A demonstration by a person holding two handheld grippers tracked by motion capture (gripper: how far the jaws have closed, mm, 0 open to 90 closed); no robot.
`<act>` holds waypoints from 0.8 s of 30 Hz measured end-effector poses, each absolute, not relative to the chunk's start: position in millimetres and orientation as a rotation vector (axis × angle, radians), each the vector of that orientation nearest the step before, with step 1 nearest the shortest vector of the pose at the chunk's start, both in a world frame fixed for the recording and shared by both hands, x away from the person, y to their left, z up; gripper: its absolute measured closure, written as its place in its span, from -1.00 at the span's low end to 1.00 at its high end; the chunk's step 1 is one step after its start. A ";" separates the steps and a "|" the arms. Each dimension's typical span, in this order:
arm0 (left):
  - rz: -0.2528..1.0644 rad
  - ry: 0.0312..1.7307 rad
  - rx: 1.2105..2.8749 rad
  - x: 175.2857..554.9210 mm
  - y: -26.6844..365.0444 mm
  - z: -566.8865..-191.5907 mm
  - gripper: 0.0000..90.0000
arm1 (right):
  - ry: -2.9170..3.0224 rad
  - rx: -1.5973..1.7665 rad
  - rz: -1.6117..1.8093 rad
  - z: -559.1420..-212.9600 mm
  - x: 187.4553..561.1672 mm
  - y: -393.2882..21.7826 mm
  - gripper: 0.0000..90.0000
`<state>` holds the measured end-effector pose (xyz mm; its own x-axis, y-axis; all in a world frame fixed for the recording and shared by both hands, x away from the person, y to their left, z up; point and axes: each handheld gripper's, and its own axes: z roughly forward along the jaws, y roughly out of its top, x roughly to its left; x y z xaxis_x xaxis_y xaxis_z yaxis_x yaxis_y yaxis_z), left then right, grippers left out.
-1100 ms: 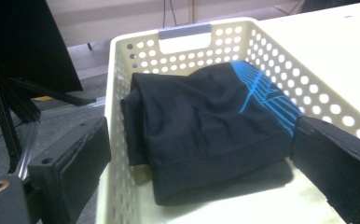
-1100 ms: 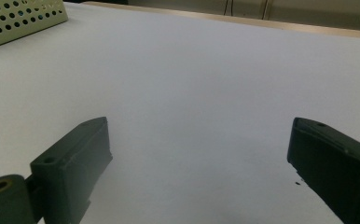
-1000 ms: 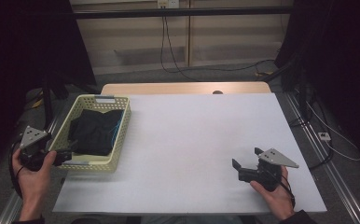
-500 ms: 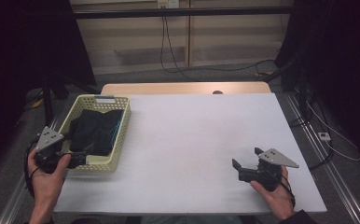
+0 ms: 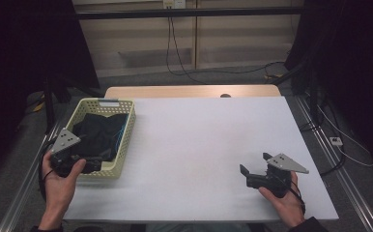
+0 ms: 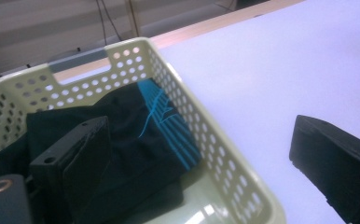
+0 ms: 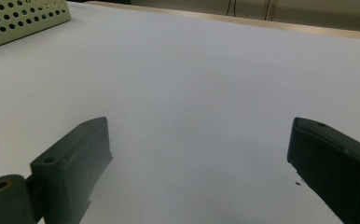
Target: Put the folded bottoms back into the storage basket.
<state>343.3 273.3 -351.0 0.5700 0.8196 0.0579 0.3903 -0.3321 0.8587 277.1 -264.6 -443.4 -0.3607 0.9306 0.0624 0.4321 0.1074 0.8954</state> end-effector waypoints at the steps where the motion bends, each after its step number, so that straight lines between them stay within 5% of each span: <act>1: 0.628 0.965 1.941 343.5 270.5 -350.6 -0.87 | 1.857 1.324 1.211 -443.4 277.2 -264.5 -0.87; 24: 0.567 0.850 1.972 347.8 206.2 -353.3 -0.86 | 1.859 1.322 1.213 -443.3 277.3 -264.9 -0.87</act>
<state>347.8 206.2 -353.3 0.6603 0.7486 0.0591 0.3421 -0.3699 0.8638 277.3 -264.9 -443.3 -0.3640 0.9293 0.0631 0.4319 0.1084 0.8954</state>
